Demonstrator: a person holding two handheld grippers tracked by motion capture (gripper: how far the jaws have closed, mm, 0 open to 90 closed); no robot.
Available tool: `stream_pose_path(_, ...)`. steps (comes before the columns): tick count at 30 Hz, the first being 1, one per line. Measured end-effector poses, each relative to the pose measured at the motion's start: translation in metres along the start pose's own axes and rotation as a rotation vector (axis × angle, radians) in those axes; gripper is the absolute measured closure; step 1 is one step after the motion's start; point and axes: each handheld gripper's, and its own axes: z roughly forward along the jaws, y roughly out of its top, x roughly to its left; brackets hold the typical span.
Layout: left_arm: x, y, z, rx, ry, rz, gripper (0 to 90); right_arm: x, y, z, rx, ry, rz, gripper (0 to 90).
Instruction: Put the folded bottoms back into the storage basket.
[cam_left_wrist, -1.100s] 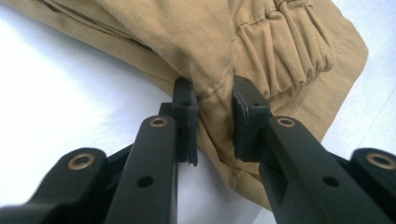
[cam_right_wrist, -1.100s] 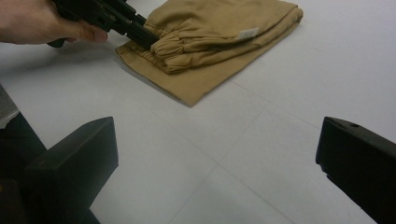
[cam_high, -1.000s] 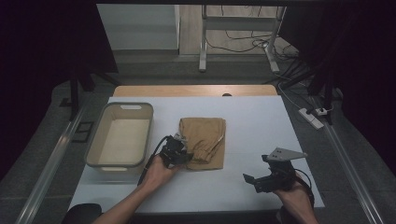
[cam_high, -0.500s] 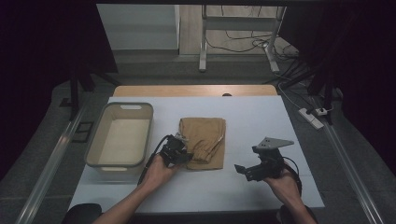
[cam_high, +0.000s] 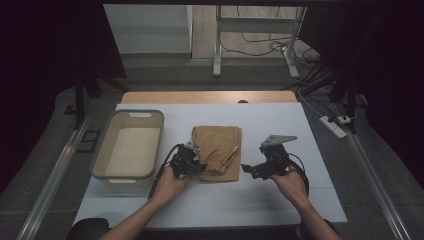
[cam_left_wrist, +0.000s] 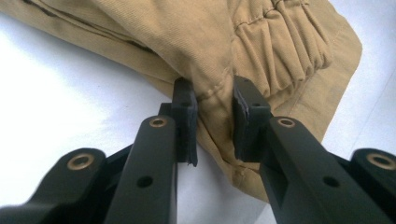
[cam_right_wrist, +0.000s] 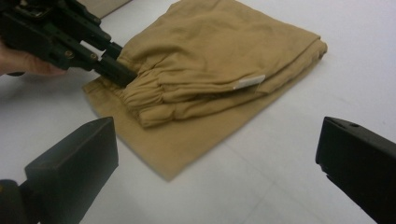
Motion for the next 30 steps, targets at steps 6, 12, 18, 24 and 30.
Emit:
stream_pose_path(6, 0.002, -0.002, 0.0, -0.016, -0.009, 0.008, 72.8, -0.005, 0.011, 0.016, 0.001, -0.001, -0.002, 0.0)
stream_pose_path(12, 0.002, -0.003, 0.0, -0.022, -0.01, 0.007, 72.8, -0.015, 0.018, 0.032, 0.024, -0.021, 0.004, 0.0)
stream_pose_path(18, 0.001, -0.003, 0.0, -0.024, -0.009, 0.012, 72.7, -0.023, 0.023, 0.046, 0.047, -0.043, 0.014, 0.0)
stream_pose_path(24, 0.001, -0.002, 0.0, -0.013, -0.006, 0.014, 72.7, -0.034, 0.029, 0.06, 0.078, -0.054, 0.028, 0.0)
stream_pose_path(30, 0.001, -0.001, 0.0, -0.006, -0.001, 0.031, 72.5, -0.046, 0.034, 0.069, 0.089, -0.075, 0.014, 0.0)
